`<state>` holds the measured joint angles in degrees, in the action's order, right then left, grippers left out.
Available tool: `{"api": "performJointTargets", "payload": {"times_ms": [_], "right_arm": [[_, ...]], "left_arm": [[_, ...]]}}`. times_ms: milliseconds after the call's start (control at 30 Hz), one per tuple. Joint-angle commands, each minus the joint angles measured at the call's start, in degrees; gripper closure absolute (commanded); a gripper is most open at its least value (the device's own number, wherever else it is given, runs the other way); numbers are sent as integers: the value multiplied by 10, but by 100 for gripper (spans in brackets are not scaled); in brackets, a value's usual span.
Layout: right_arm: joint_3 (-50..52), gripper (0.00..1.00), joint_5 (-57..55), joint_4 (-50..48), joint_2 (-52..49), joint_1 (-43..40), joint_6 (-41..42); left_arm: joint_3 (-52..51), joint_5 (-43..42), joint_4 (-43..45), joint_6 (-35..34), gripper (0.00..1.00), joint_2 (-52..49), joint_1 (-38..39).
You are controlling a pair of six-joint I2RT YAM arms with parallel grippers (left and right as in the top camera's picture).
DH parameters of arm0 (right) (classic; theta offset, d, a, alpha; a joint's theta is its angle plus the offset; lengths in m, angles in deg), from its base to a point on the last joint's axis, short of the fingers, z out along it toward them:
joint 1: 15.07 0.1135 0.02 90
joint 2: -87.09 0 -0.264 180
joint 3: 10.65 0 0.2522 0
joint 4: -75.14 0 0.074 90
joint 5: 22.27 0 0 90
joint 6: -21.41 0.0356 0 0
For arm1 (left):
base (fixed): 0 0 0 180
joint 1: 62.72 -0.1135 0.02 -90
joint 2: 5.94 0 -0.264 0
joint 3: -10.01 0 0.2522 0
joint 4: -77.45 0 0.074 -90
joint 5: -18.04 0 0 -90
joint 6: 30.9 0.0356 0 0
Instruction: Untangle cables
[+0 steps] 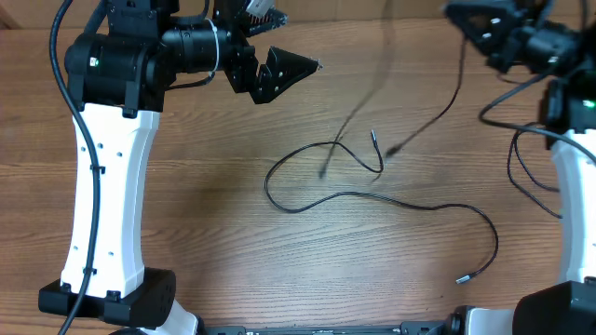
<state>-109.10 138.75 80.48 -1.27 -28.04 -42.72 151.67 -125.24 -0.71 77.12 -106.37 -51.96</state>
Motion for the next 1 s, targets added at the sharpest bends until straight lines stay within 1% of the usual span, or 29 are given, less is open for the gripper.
{"api": "performJointTargets", "payload": {"times_ms": [0,167,333,467,733,833,967], "right_arm": [[-5,96,-42,1,6,-51,18],[-5,96,-97,24,3,-103,18],[-5,96,-156,57,-9,-130,18],[-5,96,-206,79,-31,-131,18],[-5,96,-216,61,-97,-115,21],[-5,96,-231,45,-130,-105,34],[-5,96,-298,7,-174,-87,76]], "left_arm": [[5,41,-15,-5,0,-1,-3],[5,75,-38,-4,0,-1,-3],[5,94,-56,-2,0,-1,-3],[5,100,-70,-2,0,-1,-3],[5,98,-79,-3,0,-1,-2],[5,98,-86,-3,0,-1,-2],[5,98,-112,-2,0,-1,-1]]}}
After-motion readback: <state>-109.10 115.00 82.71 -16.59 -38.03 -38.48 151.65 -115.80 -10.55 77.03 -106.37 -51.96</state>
